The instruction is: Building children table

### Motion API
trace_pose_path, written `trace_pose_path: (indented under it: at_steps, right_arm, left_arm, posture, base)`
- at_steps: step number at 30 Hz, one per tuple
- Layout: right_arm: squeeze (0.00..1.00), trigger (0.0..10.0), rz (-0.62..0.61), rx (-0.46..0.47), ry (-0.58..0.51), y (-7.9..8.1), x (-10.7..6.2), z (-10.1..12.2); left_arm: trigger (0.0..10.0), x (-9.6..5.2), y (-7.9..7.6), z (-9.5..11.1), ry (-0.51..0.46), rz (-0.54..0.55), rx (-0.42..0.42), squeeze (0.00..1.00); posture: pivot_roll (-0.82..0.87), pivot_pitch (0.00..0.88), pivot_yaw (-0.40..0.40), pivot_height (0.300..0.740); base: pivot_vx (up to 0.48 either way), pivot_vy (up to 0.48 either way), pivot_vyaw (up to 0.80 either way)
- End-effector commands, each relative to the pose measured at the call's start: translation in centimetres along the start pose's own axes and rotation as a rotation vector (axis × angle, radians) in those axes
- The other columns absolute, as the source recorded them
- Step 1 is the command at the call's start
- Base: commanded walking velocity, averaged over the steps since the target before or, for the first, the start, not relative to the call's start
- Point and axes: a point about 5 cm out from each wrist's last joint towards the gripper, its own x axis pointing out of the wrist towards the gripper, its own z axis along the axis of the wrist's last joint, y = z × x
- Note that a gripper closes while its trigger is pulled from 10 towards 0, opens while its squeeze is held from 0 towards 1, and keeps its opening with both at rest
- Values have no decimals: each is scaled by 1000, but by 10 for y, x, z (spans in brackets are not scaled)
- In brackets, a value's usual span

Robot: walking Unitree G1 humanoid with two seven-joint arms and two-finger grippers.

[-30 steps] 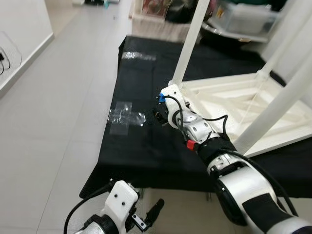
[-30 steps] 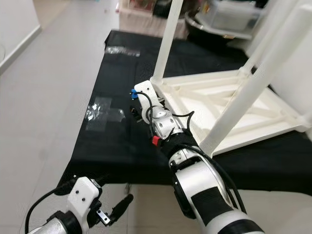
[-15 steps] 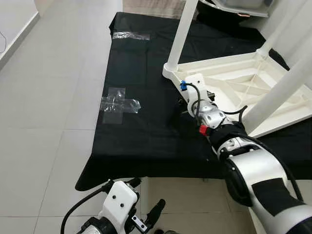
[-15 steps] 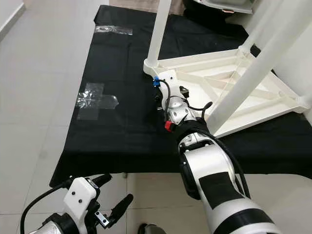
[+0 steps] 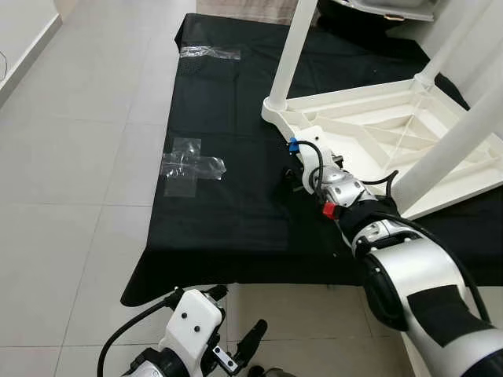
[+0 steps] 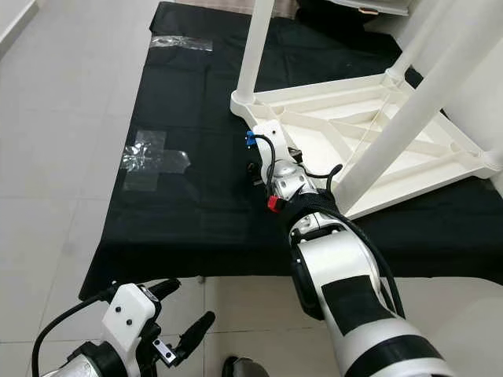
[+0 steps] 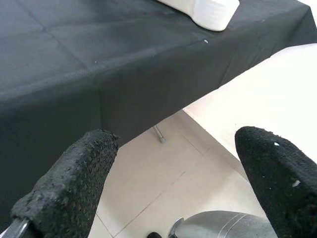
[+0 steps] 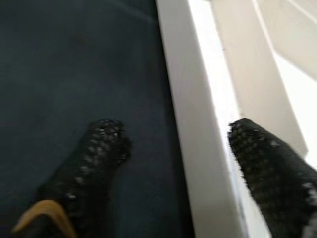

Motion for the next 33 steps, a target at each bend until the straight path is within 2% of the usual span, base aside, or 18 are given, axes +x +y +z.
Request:
trace_pose_path:
  at_steps: [1,4,6,10,14,18,20,24,25,27,28,29,30,32,33]
  right_arm:
    - [0,0,31,-15,99,2,1,-22]
    - [0,0,63,-43,108,4,1,-24]
    - [0,0,145,-156,121,6,1,-24]
    - [0,0,155,-158,116,3,0,-21]
    - [0,0,194,-224,88,0,0,-16]
    - [0,0,198,-217,67,-3,-1,-13]
    - [0,0,263,-252,39,-1,-2,-9]
    - [0,0,529,-356,44,10,-7,-11]
    - [0,0,529,-356,44,10,-7,-11]
    - [0,0,668,-400,57,10,-11,-15]
    - [0,0,668,-400,57,10,-11,-15]
    - [0,0,745,-430,62,9,-14,-17]
    - [0,0,745,-430,62,9,-14,-17]
    - [0,0,868,-478,53,5,-20,-19]
    - [0,0,868,-478,53,5,-20,-19]
  left_arm:
    - [10000,-2,-4,-2,21,-14,-14,0]
    - [10000,-2,-4,-2,21,-14,-15,0]
    - [10000,-1,-4,-2,22,-16,-18,0]
    - [10000,-1,-4,-2,23,-17,-19,0]
    - [10000,-1,-5,-2,25,-19,-22,0]
    - [10000,0,-5,-2,25,-20,-22,0]
    - [10000,1,-4,-3,27,-24,-25,0]
    - [10000,3,-3,-4,31,-28,-23,0]
    - [10000,3,-3,-4,31,-28,-23,0]
    - [10000,4,-2,-5,32,-29,-21,0]
    - [10000,4,-2,-5,32,-29,-21,0]
    - [10000,5,-1,-5,33,-30,-19,0]
    - [10000,5,-1,-5,33,-30,-19,0]
    - [10000,6,0,-6,34,-31,-16,0]
    - [10000,6,0,-6,34,-31,-16,0]
  posture:
    - [75,226,-174,740]
    - [77,229,-177,740]
    - [72,229,-180,740]
    - [72,229,-180,740]
    - [71,227,-181,740]
    - [69,223,-182,740]
    - [70,213,-175,740]
    - [75,196,-175,740]
    - [75,196,-175,740]
    - [71,187,-171,740]
    - [71,187,-171,740]
    - [66,182,-169,740]
    - [66,182,-169,740]
    - [64,180,-167,740]
    - [64,180,-167,740]
  base:
    - [0,0,0]
    - [0,0,0]
    - [0,0,0]
    - [0,0,0]
    - [0,0,0]
    - [0,0,0]
    - [0,0,0]
    - [0,0,0]
    - [0,0,0]
    - [0,0,0]
    - [0,0,0]
    - [0,0,0]
    - [0,0,0]
    - [0,0,0]
    - [0,0,0]
